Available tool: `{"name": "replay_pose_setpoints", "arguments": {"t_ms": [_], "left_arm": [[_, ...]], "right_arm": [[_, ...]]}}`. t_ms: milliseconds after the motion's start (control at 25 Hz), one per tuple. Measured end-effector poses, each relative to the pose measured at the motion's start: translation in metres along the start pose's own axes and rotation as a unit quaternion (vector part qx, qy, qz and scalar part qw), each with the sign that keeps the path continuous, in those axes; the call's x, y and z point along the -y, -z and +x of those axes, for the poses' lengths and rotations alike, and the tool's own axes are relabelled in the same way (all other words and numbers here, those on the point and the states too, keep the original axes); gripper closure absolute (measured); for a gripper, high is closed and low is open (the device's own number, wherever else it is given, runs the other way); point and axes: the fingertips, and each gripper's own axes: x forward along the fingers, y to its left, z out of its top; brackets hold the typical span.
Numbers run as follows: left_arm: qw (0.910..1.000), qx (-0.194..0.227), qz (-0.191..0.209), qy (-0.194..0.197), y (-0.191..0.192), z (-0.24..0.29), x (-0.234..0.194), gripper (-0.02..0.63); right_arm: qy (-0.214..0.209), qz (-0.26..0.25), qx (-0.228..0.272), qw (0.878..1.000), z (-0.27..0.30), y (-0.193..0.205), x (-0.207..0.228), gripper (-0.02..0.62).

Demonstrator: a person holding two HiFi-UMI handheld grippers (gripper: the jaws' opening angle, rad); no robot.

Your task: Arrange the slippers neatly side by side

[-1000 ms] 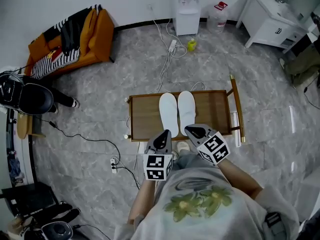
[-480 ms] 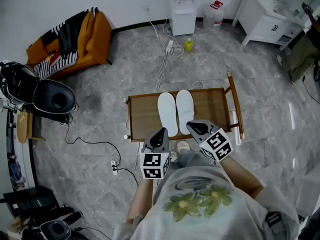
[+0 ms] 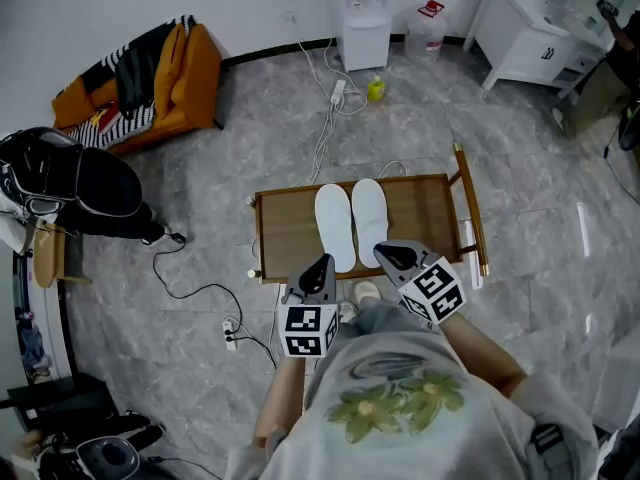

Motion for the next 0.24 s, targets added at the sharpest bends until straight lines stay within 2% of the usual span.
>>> {"name": "replay_pose_setpoints", "arguments": {"t_ms": [240], "left_arm": [[1.0000, -0.004, 0.000, 0.002, -0.0003, 0.0014, 0.0012, 0.591]], "right_arm": [[-0.001, 0.012, -0.002, 1.000, 0.0009, 0.0000, 0.0033, 0.591]]}}
